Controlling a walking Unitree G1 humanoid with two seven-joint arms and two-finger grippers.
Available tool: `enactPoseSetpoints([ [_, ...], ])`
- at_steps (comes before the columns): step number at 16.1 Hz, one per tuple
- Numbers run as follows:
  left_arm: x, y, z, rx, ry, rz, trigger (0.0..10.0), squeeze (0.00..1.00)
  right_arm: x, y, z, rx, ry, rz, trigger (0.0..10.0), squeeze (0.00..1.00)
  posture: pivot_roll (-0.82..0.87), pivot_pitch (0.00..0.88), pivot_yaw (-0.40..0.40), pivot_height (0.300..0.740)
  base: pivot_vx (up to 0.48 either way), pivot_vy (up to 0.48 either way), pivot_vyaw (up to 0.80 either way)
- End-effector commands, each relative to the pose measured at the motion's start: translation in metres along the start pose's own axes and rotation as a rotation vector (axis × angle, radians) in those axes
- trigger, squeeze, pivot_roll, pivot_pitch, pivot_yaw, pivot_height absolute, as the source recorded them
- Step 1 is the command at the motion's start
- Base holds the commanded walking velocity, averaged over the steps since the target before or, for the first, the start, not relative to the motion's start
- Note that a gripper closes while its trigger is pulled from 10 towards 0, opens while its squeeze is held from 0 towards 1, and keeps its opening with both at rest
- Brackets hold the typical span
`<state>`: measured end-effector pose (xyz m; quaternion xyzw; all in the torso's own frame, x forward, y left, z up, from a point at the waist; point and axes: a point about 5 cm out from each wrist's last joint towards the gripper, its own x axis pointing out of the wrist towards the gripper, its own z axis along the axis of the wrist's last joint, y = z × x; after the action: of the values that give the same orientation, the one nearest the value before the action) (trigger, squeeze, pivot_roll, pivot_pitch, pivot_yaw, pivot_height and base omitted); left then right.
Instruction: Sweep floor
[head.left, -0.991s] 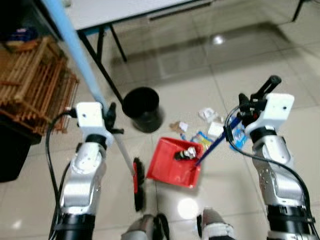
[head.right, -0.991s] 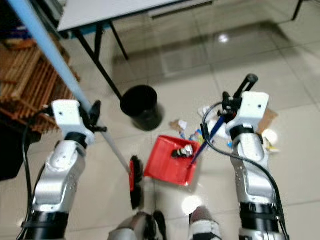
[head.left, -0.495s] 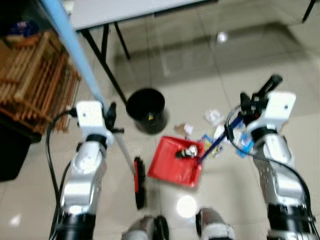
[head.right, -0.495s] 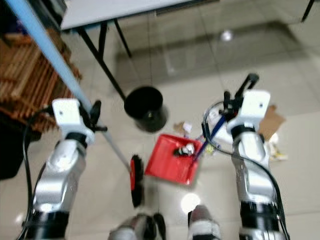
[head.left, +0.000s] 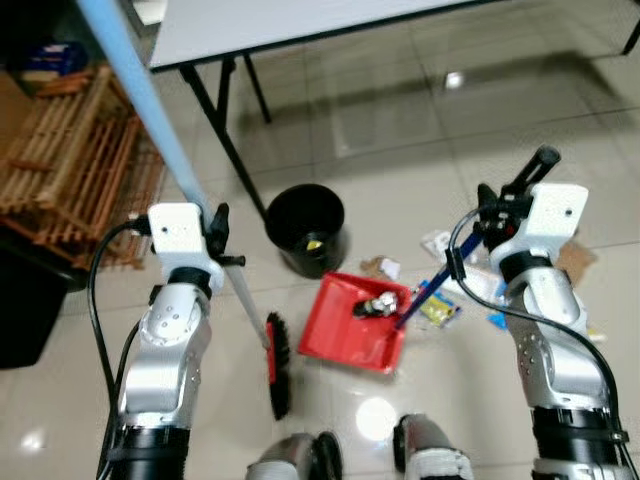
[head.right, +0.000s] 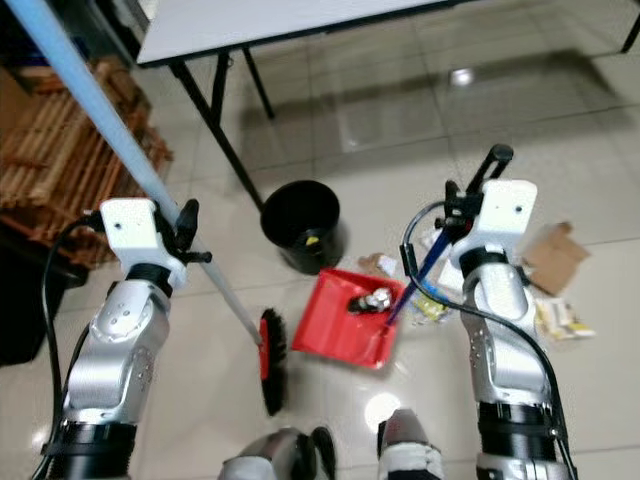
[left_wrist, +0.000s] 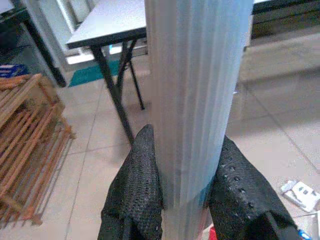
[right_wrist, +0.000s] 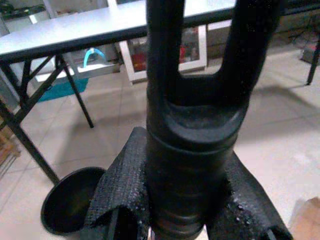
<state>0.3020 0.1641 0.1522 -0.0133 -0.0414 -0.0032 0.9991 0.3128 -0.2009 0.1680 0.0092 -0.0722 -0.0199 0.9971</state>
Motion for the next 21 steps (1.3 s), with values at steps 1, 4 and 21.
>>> enactPoseSetpoints([
  [1, 0.0, 0.009, 0.01, 0.008, -0.044, 0.029, 10.0, 0.0, 0.003, 0.004, 0.01, -0.004, -0.051, 0.015, 10.0, 0.0, -0.19, 0.214, 0.169, 0.74, 0.326, 0.0, 0.0],
  [4, 0.0, 0.012, 0.01, 0.013, -0.044, 0.036, 10.0, 0.0, 0.004, 0.004, 0.01, -0.006, -0.051, 0.015, 10.0, 0.0, -0.18, 0.211, 0.167, 0.74, 0.322, 0.0, 0.0],
  [21, -0.002, 0.011, 0.009, 0.002, -0.059, 0.045, 10.0, 0.0, 0.007, -0.01, 0.052, -0.067, -0.165, -0.009, 10.0, 0.0, -0.21, 0.21, 0.163, 0.74, 0.103, 0.0, 0.0],
])
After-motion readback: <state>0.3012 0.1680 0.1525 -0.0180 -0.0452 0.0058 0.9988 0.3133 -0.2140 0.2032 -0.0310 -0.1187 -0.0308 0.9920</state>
